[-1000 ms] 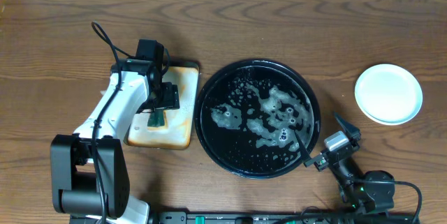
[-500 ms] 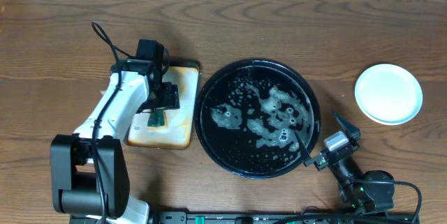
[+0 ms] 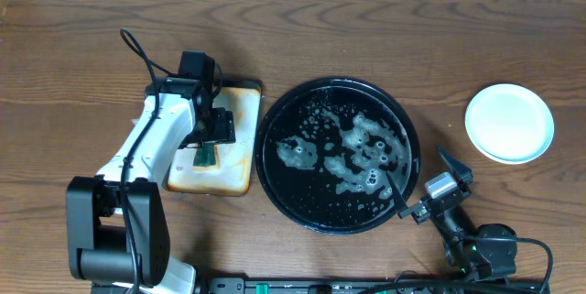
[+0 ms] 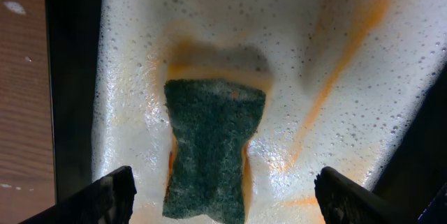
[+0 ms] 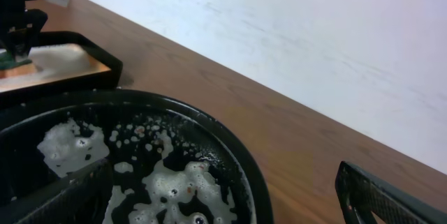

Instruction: Clean dirty plates on tray and stack at the side

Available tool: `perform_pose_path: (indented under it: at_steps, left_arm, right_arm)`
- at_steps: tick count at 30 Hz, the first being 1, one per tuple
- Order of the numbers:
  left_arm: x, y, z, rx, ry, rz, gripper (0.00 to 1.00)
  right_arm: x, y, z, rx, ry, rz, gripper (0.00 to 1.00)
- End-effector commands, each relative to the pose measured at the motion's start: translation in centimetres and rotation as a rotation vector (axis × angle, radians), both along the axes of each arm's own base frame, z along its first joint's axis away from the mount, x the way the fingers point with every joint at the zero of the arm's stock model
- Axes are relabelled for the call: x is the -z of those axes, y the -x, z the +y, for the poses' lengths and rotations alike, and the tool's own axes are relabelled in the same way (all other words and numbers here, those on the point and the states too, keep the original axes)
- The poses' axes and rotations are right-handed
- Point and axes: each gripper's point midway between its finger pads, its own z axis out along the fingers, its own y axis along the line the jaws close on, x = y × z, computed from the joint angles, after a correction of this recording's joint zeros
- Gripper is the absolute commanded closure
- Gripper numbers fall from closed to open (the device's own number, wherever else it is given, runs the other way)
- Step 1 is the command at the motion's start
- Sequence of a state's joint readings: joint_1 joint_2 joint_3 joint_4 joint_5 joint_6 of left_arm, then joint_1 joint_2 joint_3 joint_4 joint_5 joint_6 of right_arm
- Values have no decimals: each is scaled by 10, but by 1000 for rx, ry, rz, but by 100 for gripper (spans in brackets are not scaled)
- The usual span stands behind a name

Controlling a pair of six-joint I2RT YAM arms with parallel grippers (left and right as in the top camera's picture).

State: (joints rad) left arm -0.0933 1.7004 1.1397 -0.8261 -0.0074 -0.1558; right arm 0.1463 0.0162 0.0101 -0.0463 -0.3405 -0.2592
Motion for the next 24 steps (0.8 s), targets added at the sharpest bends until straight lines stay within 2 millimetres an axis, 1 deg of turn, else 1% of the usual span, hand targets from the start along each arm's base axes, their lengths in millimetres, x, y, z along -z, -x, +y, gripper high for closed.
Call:
perform_pose_path:
  at_steps: [1, 5, 10, 14, 18, 22, 23, 24]
  left_arm:
    - [1, 2, 7, -2, -21, 5, 16]
    - [-7, 1, 1, 16, -18, -23, 16]
    - [-41, -3, -3, 24, -7, -134, 16]
    - [-78, -4, -3, 23, 5, -258, 16]
    - [-119, 1, -2, 21, 18, -392, 16]
    - [-156, 13, -1, 20, 31, -514, 16]
    - [-167, 19, 0, 19, 34, -551, 16]
    - [-173, 23, 0, 19, 36, -567, 16]
  right_arm:
    - [0, -1, -3, 11, 9, -13, 1]
    - [0, -1, -3, 11, 9, -13, 1]
    - [0, -1, -3, 11, 9, -12, 1]
    - [0, -1, -3, 11, 9, -12, 1]
    - [0, -1, -3, 11, 9, -12, 1]
    - [0, -1, -3, 11, 9, -12, 1]
    - [0, -1, -3, 11, 9, -12, 1]
    - [0, -1, -3, 11, 8, -12, 1]
